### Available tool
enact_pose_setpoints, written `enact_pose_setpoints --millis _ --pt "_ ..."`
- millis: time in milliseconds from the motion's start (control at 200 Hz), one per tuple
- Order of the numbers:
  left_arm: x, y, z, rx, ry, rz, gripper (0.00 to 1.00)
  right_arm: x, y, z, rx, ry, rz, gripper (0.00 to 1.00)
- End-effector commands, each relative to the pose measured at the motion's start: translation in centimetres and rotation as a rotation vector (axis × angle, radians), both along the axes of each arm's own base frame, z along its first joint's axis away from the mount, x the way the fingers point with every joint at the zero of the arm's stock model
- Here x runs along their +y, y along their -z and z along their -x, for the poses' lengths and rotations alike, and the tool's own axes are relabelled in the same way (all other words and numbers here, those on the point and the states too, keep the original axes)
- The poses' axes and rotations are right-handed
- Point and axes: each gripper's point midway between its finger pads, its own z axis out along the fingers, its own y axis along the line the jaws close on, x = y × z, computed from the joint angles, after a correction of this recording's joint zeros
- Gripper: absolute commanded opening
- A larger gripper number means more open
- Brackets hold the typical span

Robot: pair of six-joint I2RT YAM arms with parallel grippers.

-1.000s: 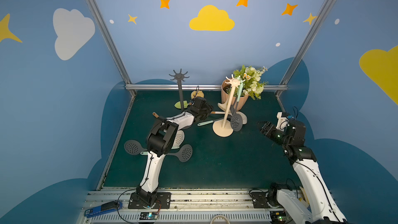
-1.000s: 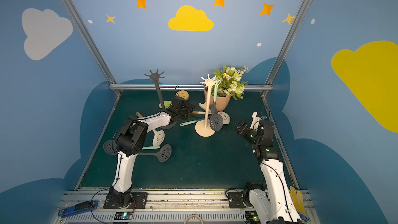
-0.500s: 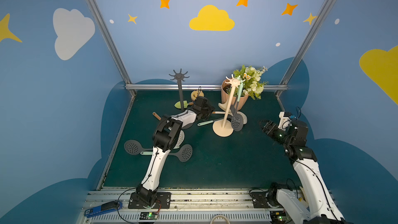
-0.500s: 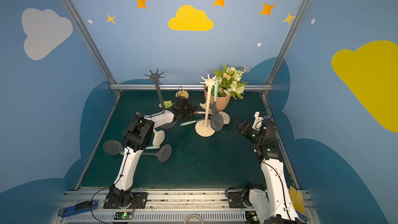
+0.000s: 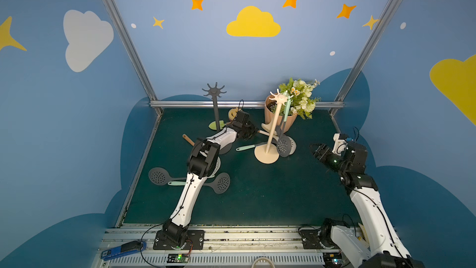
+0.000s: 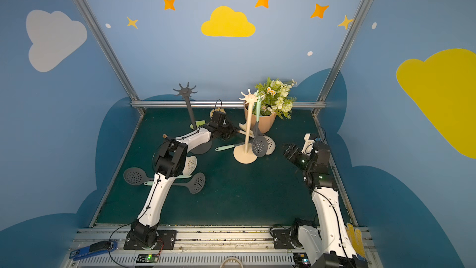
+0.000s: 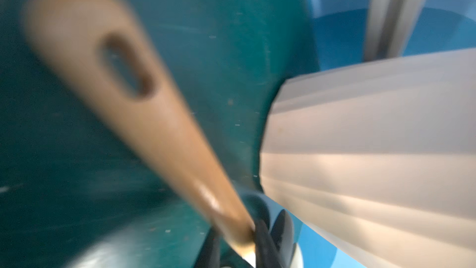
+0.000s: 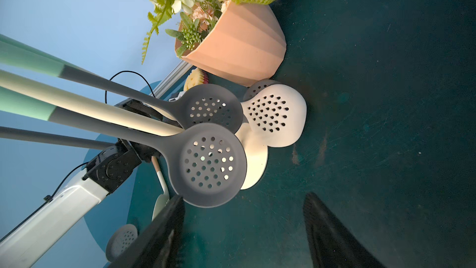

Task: Hang the skimmer on the kitchen utensil rack
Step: Adjust the skimmer at the center of the board.

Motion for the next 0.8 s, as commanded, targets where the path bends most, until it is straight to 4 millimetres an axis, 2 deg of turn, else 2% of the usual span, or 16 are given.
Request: enact_pose_setpoints --millis 0,300,441,601,726,791 --pt "-0.6 1.5 1.5 0.038 0.101 -0.013 0.16 -0.3 0.2 -0.4 -0.012 0.007 0.015 0.72" --pt "-3.9 0.5 2.7 0.022 0.225 0.079 0.06 -0.1 1.3 -1.6 0.031 -0.02 0.014 0.72" --pt "-5.3 0.3 3.5 0.02 0.269 0.105 0.07 0.3 1.7 -2.1 0.031 -0.043 0.001 0.72" --pt "-5.2 0.1 4.5 0.028 0.296 0.1 0.12 0.9 3.1 -2.8 0.061 -0.075 -0.028 0.72" --pt "-4.4 -0.1 4.9 0.021 0.296 0.073 0.23 1.9 4.3 -3.7 0.093 -0.095 -0.117 0.72" --pt "-4.0 -0.5 5.0 0.014 0.292 0.055 0.33 2.3 4.8 -4.3 0.114 -0.094 -0.166 0.72"
